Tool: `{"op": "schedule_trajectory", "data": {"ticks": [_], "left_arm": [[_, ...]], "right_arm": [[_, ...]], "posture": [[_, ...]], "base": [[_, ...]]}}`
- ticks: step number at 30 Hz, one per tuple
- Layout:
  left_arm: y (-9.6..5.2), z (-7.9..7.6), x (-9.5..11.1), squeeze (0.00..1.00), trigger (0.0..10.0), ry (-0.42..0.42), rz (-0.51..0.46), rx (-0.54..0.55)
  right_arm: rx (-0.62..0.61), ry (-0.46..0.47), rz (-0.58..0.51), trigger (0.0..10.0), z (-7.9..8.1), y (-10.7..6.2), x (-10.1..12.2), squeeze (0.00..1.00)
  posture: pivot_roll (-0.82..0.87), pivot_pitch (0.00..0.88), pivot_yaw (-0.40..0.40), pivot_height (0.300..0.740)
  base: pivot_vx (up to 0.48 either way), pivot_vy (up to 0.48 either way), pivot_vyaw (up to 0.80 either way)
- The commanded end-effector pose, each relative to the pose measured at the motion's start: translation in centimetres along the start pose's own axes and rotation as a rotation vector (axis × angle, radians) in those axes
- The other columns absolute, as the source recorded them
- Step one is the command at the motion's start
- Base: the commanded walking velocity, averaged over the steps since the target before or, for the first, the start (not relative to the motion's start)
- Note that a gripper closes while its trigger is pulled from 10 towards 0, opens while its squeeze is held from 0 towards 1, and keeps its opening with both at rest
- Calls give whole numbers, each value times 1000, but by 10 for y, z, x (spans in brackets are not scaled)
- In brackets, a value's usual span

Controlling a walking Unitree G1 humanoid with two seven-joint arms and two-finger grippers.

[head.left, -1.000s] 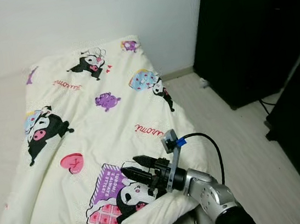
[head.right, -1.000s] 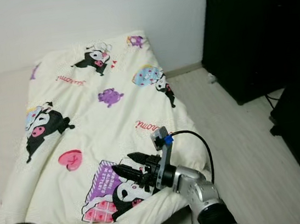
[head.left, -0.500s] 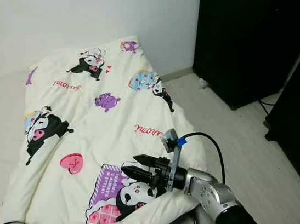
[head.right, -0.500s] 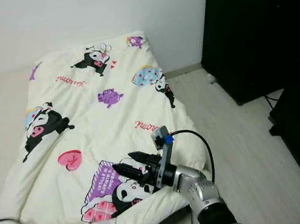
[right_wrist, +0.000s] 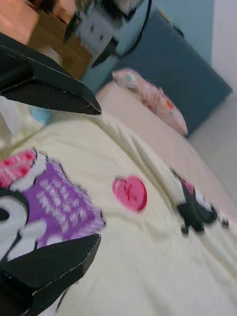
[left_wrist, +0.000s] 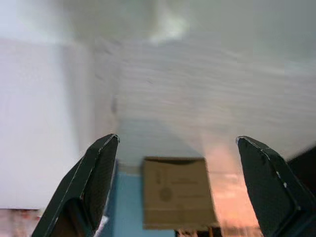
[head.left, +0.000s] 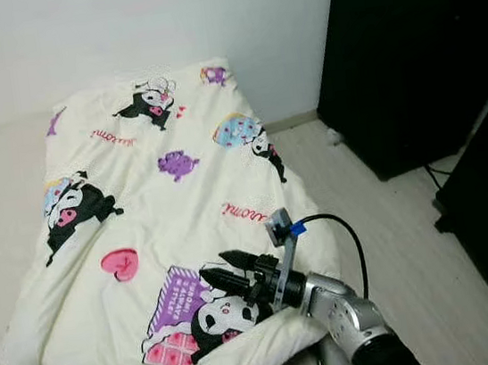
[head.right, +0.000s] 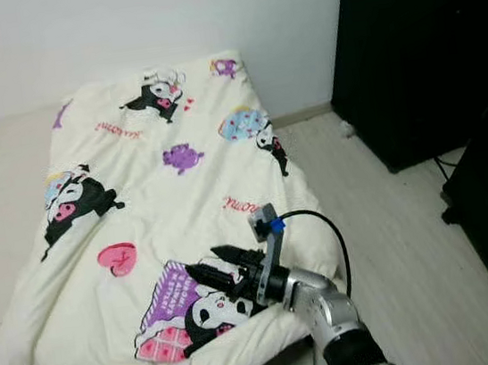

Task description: Clean up the room

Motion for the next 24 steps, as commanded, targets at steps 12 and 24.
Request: {"op": "schedule_trajectory", "data": {"ticks": [12,24], "left_arm": [[-86,81,120,0,10000,-61,-758,461],[-24,93,213,0,10000,-897,-1461,340]], "right_arm": [[-128,85,-46,10000,-25,-9,4,0],[-189,94,-76,10000,-37,-17,8,0]], "posture": [[-50,138,36,581],[-83,131,33,611]], "base": [[0,0,0],[0,0,0]]}}
Point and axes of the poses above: a point about 5 cm out from each wrist's last joint towards the gripper, its own y axis pointing out of the wrist towards the gripper, its own x axis along the axis of the wrist's last joint, z = x × y, the point moved 5 cm from there along y, pointing out of the wrist towards the gripper, and after that the axes turned 4 degrees about y, right-handed, at the moved point
